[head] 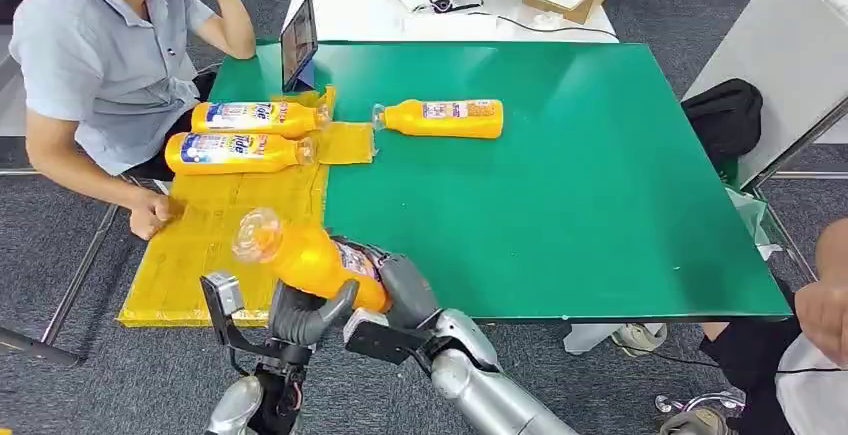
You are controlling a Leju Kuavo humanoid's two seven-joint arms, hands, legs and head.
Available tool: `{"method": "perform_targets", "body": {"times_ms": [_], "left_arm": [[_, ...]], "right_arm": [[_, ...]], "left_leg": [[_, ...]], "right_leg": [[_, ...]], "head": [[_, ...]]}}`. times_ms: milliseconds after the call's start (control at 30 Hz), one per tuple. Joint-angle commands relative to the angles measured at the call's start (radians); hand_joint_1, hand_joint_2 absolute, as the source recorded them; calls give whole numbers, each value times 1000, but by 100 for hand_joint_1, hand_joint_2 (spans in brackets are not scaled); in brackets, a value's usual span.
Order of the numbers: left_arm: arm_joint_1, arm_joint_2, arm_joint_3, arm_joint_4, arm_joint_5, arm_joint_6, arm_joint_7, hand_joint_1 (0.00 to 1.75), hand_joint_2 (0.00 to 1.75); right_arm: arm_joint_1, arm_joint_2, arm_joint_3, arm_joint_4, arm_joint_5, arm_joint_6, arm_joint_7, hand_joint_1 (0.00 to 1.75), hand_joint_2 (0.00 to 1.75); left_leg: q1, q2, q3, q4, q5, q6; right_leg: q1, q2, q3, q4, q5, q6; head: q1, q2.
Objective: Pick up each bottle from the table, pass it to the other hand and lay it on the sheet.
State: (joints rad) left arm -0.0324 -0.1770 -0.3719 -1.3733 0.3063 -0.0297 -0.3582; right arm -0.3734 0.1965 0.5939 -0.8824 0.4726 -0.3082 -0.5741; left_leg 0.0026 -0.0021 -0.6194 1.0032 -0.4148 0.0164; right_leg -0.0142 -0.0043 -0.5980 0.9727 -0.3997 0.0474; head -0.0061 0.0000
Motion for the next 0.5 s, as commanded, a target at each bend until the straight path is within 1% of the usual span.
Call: {"method": "perform_targets", "body": {"times_ms": [33, 67, 100, 133, 167, 200, 233, 267, 300, 333, 367, 433, 467, 500], "left_arm": [[-51, -6, 0, 89, 67, -6, 26, 175, 175], [-54, -6, 5, 89, 71, -1, 24, 175, 175], [-54, -6, 5, 89, 71, -1, 24, 175, 175], [-62, -18, 39, 95, 79, 53, 10, 175, 175], [-76, -19, 57, 104, 61, 107, -8, 175, 175], [-88, -16, 72, 115, 45, 146, -20, 175, 175], [-115, -6, 98, 144, 7, 231, -32, 175, 175], [-128, 3, 104, 156, 7, 229, -32, 175, 175], [-140, 1, 120, 179, -2, 258, -35, 175, 175], [-160, 2, 149, 215, -8, 303, -36, 175, 175], [-168, 11, 164, 229, -11, 319, -37, 175, 175], [-189, 32, 201, 271, -62, 401, -78, 175, 175], [-193, 44, 215, 276, -56, 394, -73, 175, 175], [-196, 51, 221, 278, -74, 403, -85, 175, 175]], "right_arm": [[-65, 26, 110, 121, 60, -103, -26, 0, 175], [-64, 26, 114, 123, 62, -108, -29, 0, 175], [-64, 26, 114, 123, 62, -108, -29, 0, 0], [-57, 25, 116, 116, 66, -146, -42, 0, 0], [-54, 25, 124, 113, 72, -171, -53, 0, 0], [-51, 25, 127, 110, 74, -183, -55, 0, 0], [-47, 23, 137, 102, 78, -204, -59, 0, 0], [-46, 23, 140, 99, 77, -206, -57, 0, 0], [-45, 22, 143, 94, 79, -214, -52, 0, 0], [-45, 19, 155, 93, 82, -238, -44, 0, 0], [-44, 17, 155, 94, 81, -247, -43, 0, 0], [-44, 20, 154, 102, 71, -267, -45, 0, 0], [-45, 19, 155, 105, 70, -268, -45, 0, 0], [-46, 19, 154, 110, 71, -275, -45, 0, 0]], "left_leg": [[0, 1, 3, -1, -1, -1], [0, 1, 5, -1, -2, -1], [1, 1, 4, 0, -1, -1], [0, 0, 2, -1, -1, -1], [0, 1, 5, 0, -2, -1], [1, 1, 3, 0, -1, -1], [1, 0, 4, 0, -2, -1], [1, 0, 4, 0, -1, -1], [0, 0, 3, -1, 0, -1], [1, 0, 4, -1, -1, -1], [0, 0, 3, -1, 0, -1], [1, 1, 5, -2, -1, -1], [1, 2, 4, -1, 0, -1], [1, 3, 5, -2, -1, -2]], "right_leg": [[0, 1, 2, 0, -1, -1], [0, 1, 4, 0, -2, -2], [1, 1, 3, 0, -1, -2], [0, 0, 2, 0, -1, -1], [1, 1, 4, 0, -2, -2], [1, 1, 2, 0, -1, -1], [1, 0, 4, 0, -2, -2], [1, 0, 3, 0, -1, -2], [1, 0, 2, 0, -1, -2], [1, 1, 4, 0, -1, -2], [1, 0, 2, 0, -1, -2], [1, 1, 4, -1, -1, -2], [1, 2, 2, -1, 0, -2], [1, 3, 3, -1, 0, -3]], "head": [[0, 0], [0, 0], [0, 0], [0, 0], [0, 0], [0, 0], [0, 0], [0, 0], [0, 0], [0, 0], [0, 0], [0, 0], [0, 0], [0, 0]]}}
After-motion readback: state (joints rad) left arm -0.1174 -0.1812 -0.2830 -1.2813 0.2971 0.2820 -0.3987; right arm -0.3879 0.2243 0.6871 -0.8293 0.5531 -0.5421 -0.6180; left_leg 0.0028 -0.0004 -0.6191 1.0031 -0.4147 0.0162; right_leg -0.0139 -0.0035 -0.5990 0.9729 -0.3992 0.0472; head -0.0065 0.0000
